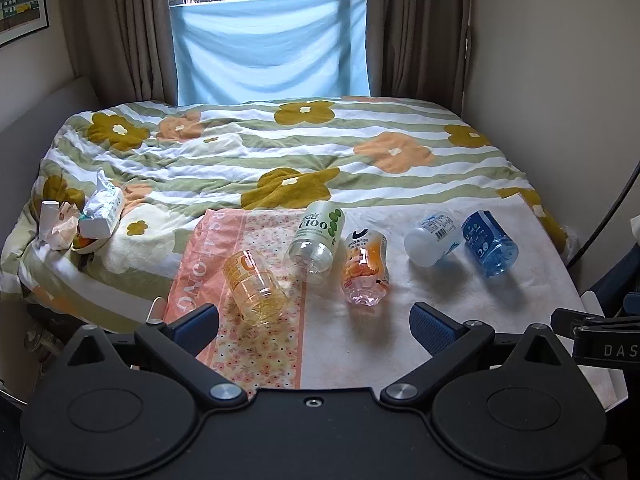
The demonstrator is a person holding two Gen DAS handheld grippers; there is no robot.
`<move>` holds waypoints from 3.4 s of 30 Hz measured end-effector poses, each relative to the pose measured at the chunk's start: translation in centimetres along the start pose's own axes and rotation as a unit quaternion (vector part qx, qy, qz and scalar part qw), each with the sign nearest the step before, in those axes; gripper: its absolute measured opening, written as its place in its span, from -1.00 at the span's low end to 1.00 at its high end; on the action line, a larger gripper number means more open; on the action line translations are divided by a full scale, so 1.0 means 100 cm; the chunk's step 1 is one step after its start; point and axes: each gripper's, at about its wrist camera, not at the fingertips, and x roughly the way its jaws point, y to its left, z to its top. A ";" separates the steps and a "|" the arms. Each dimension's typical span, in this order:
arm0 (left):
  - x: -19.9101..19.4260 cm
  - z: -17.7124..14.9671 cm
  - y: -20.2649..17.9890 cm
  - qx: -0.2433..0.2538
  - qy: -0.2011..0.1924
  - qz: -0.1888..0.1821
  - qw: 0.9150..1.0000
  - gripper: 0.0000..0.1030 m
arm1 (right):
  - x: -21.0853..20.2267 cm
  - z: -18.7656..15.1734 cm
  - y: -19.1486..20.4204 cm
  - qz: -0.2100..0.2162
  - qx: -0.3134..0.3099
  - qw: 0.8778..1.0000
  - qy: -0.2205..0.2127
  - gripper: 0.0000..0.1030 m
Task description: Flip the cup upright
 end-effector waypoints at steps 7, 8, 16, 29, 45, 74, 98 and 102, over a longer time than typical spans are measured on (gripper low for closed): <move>-0.001 0.001 0.001 -0.001 -0.001 0.002 1.000 1.00 | -0.002 -0.001 0.004 0.000 0.001 1.000 0.000 1.00; -0.001 0.001 0.001 -0.001 -0.001 0.002 1.000 1.00 | -0.002 -0.001 0.004 0.000 0.001 1.000 0.000 1.00; -0.002 0.001 0.001 -0.002 0.000 0.001 1.000 1.00 | -0.003 -0.001 0.005 0.000 0.001 1.000 0.000 1.00; -0.003 0.002 0.002 -0.001 0.000 0.000 1.000 1.00 | -0.001 0.000 0.007 0.001 0.000 1.000 0.000 1.00; 0.007 0.010 0.010 -0.019 0.009 0.004 1.000 1.00 | 0.007 0.010 0.011 0.005 -0.006 1.000 0.003 1.00; 0.157 0.046 0.065 -0.126 0.089 0.088 0.984 0.83 | 0.121 0.042 0.069 0.081 -0.088 0.990 0.072 1.00; 0.227 0.034 0.083 -0.167 0.157 0.055 0.972 0.26 | 0.156 0.033 0.071 0.075 -0.072 0.988 0.118 1.00; 0.219 0.034 0.080 -0.164 0.153 0.051 0.973 0.26 | 0.152 0.032 0.070 0.077 -0.071 0.988 0.112 1.00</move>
